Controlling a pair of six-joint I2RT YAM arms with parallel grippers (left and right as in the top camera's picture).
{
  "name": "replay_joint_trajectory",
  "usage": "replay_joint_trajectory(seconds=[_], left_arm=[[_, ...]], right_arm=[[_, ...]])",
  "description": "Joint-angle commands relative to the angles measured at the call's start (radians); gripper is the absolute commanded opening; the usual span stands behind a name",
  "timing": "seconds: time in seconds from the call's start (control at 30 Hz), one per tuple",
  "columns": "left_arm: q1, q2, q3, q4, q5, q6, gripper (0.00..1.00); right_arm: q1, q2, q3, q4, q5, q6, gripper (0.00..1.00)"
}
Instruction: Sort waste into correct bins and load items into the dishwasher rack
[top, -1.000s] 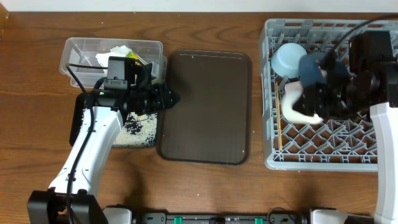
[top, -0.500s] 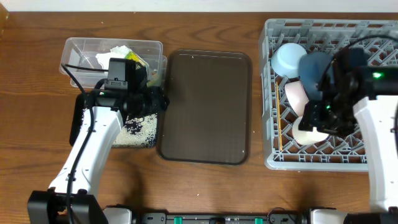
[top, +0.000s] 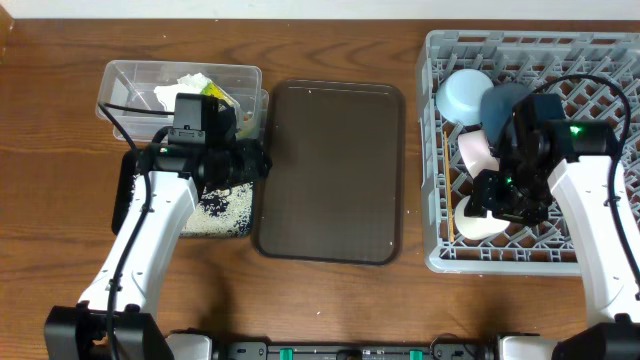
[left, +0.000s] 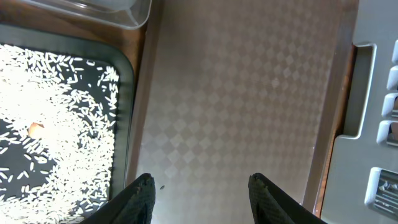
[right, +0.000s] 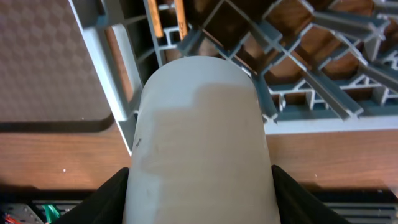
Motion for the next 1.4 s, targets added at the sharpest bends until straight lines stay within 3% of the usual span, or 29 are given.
replay_joint_trajectory(seconds=[0.0, 0.23, 0.43, 0.57, 0.6, 0.93, 1.37], left_arm=[[0.002, -0.007, 0.003, -0.013, -0.016, 0.006, 0.52], [0.002, -0.007, 0.003, -0.023, -0.016, 0.006, 0.52], [0.002, -0.007, 0.003, -0.023, -0.016, 0.006, 0.52], [0.002, -0.007, 0.003, -0.023, -0.016, 0.006, 0.53], [0.002, -0.007, 0.003, -0.023, -0.016, 0.006, 0.58], [0.002, -0.007, 0.003, -0.023, -0.016, 0.006, 0.83], [0.002, -0.007, 0.003, -0.023, -0.016, 0.006, 0.86]], right_arm=[[0.014, 0.0, -0.031, 0.02, -0.008, 0.018, 0.33], [0.014, 0.0, -0.112, 0.057, -0.008, 0.022, 0.34], [0.014, 0.0, -0.113, 0.086, -0.01, 0.022, 0.64], [0.014, 0.0, -0.087, 0.087, -0.013, 0.022, 0.72], [0.013, 0.0, -0.074, 0.084, -0.013, 0.022, 0.73], [0.013, 0.0, 0.083, 0.034, -0.013, 0.021, 0.76], [0.092, -0.031, 0.55, -0.154, -0.014, -0.053, 0.82]])
